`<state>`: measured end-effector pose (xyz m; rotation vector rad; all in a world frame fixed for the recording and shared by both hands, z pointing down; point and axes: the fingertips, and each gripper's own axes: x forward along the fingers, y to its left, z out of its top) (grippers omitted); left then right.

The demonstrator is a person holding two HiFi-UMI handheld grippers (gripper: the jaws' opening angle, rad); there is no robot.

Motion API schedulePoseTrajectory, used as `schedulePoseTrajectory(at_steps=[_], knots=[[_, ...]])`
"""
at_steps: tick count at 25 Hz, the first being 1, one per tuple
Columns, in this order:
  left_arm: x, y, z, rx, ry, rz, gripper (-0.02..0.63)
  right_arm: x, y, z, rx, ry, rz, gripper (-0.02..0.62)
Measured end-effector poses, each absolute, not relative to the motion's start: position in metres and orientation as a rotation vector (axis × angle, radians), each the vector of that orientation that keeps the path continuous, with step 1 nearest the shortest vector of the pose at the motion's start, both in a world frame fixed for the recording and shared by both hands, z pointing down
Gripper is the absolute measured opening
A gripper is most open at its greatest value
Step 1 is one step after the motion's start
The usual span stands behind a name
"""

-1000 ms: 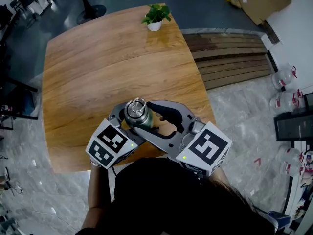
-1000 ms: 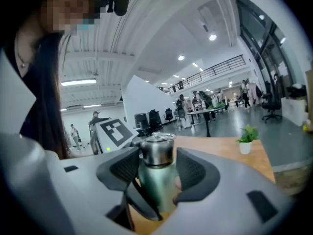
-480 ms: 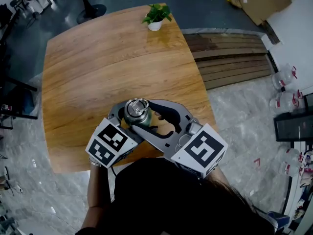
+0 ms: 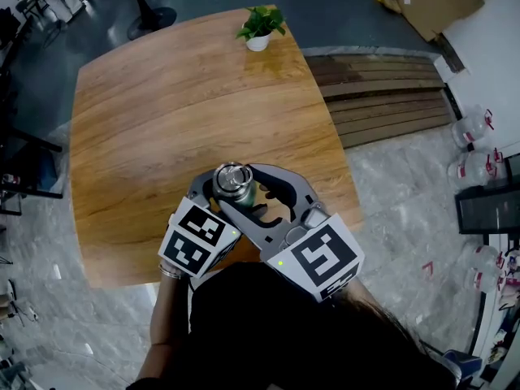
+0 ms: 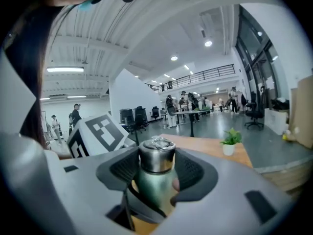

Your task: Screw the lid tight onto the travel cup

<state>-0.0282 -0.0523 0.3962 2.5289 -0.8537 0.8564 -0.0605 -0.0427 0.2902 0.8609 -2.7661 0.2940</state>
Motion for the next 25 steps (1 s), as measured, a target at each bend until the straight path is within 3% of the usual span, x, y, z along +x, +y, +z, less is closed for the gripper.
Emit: schedulePoseTrajectory(at_steps=[8, 15, 25], knots=[[-0.014, -0.017, 0.383, 2.621, -0.456, 0.703, 0.383, -0.062, -0.026, 0.284, 0.562, -2.873, 0.414, 0.232], [-0.029, -0.052, 0.395, 2.526, -0.859, 0.882, 0.383, -0.06, -0.043, 0.287, 0.843, -2.784, 0.282, 0.232], [-0.018, -0.026, 0.386, 2.626, -0.52, 0.792, 0.383, -0.058, -0.029, 0.284, 0.546, -2.882, 0.368, 0.232]])
